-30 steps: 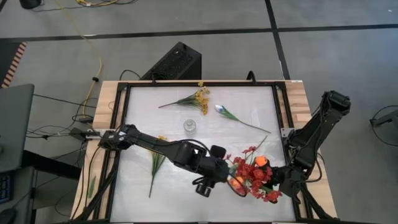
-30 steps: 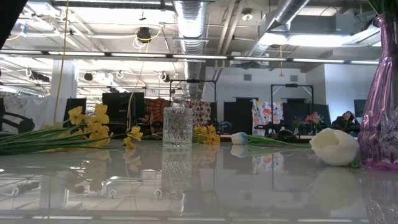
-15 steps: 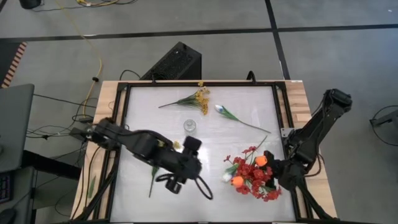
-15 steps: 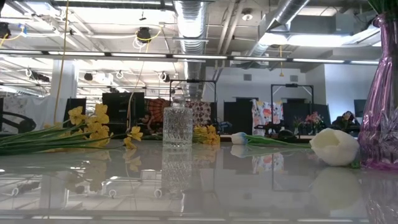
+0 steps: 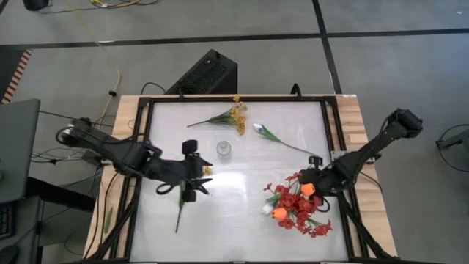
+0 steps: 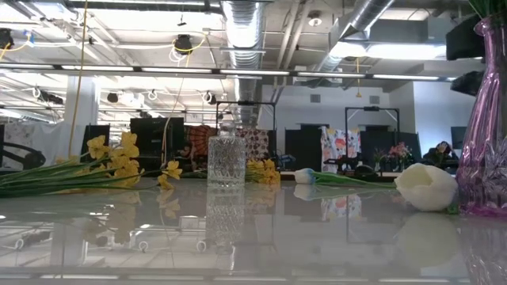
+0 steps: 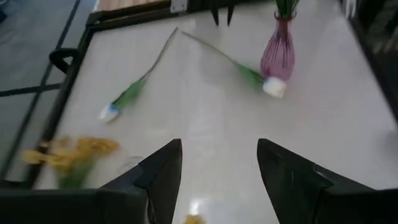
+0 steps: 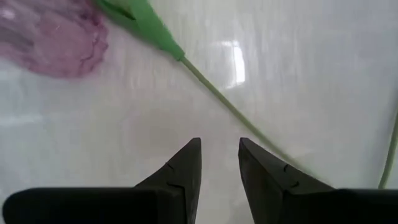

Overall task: Sort flowers into vase by color
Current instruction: Put the bottom yellow flowers into the transparent vase

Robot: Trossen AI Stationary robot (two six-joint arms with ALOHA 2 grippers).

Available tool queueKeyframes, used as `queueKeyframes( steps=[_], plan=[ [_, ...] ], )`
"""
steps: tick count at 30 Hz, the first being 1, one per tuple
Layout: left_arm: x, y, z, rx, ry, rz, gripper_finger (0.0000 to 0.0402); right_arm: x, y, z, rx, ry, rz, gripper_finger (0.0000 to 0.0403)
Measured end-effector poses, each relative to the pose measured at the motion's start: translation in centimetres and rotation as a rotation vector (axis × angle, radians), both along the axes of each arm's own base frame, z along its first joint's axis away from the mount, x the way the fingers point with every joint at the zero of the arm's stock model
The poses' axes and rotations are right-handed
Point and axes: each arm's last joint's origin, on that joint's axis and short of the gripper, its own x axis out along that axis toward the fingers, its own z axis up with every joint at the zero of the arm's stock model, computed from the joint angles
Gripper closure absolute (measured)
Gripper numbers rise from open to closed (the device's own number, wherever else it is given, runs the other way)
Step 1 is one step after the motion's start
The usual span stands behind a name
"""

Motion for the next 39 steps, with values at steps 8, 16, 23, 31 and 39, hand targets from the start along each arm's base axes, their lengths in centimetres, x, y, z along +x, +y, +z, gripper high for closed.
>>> queueKeyframes(
  steps=[8,16,23,31,39],
  plan=[
    [-3.6,1.4,-8.1,-0.175,-0.267,-0.026,0.0203,1.4,-0.9,0.2,-0.037,-0.041,0.204,0.027],
    [-4.7,1.8,-13.6,-0.212,-0.404,-0.048,0.0203,2.6,-2.2,-0.4,-0.033,-0.005,0.176,0.027],
    [-5.4,2.2,-15.9,-0.277,-0.344,0.018,0.0203,5.2,-2.4,-2.8,-0.04,0.041,0.15,0.027],
    [-7.3,2.8,-19.2,-0.64,-0.02,0.401,0.0203,6.7,-3.4,-4.5,-0.033,0.074,0.034,0.027],
    [-9.4,1.7,-20.5,-0.793,0.215,0.58,0.0203,6.7,-3.9,-4.2,-0.039,0.061,0.044,0.027]
  ],
)
